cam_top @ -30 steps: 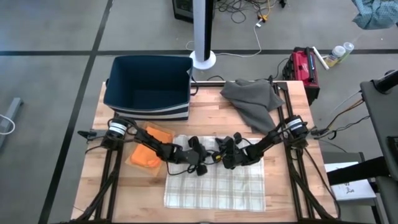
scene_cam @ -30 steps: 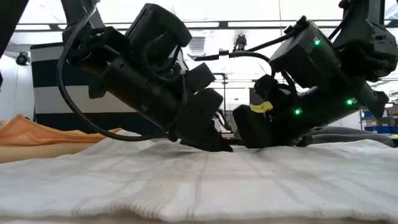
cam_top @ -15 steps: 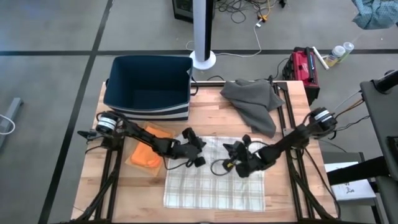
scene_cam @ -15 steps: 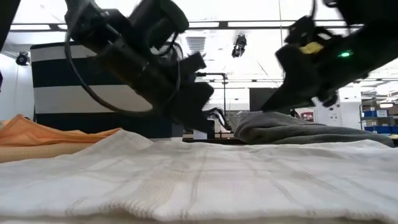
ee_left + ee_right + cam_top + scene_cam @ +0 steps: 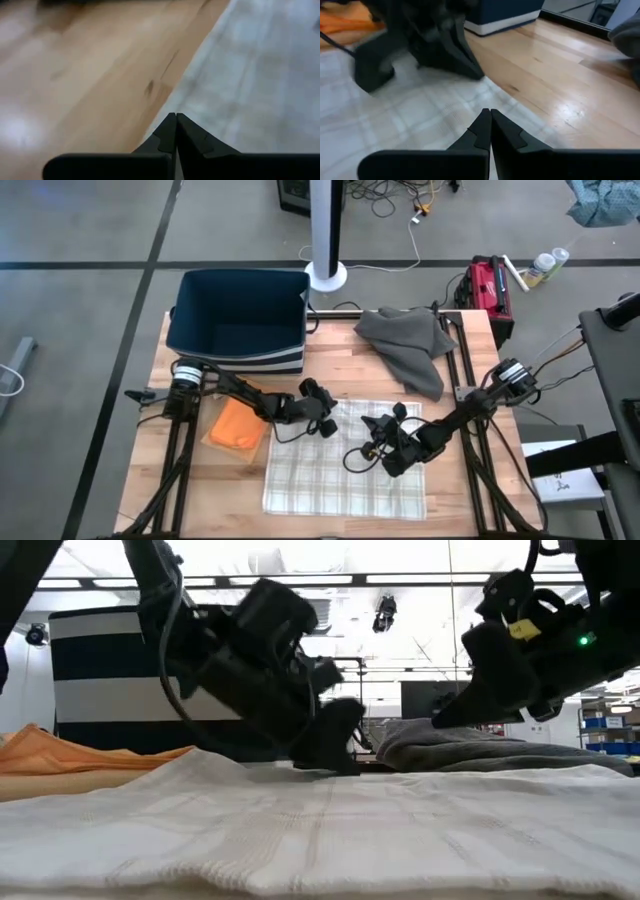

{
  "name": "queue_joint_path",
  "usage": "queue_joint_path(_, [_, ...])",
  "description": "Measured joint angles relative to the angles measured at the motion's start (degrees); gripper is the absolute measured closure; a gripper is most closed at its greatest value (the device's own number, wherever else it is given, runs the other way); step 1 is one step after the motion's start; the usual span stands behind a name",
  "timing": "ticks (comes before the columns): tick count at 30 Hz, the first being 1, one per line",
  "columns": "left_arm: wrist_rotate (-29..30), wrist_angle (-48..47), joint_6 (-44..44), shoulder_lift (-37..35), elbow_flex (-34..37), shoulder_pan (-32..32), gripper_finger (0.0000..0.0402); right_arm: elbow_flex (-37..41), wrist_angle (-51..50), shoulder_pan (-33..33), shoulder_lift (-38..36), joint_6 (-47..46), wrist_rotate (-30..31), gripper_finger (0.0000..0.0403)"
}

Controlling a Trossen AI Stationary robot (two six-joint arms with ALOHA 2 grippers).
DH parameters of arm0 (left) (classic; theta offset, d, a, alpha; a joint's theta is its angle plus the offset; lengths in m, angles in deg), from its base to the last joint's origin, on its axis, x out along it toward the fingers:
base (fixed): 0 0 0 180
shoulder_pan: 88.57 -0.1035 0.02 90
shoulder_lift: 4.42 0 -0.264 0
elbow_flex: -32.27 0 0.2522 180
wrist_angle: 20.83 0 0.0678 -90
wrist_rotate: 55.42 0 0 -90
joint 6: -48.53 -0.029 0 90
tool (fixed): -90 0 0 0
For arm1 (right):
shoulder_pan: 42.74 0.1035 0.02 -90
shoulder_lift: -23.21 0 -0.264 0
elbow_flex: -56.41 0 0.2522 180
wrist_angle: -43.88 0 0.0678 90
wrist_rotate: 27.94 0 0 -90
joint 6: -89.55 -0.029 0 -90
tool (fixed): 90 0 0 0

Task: Fold towel
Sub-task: Fold the white patterned kitchen towel

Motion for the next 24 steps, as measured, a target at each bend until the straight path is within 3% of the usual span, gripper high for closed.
queue_joint_path(7, [1.41,1.37,1.47,2.88,-0.39,-0.58,0.04,-0.06,0.76,0.0,0.09,0.55,-1.26,0.0403])
queue_joint_path(17, [1.51,0.34,-0.9,-1.86,-1.42,-0.23,0.04,-0.06,0.82,0.0,0.9,-0.11,-1.35,0.0403])
queue_joint_path(24, [1.37,0.08,-1.34,3.3,-6.97,-0.81,0.0398,-0.06,0.76,0.0,0.9,-0.64,-1.35,0.0403])
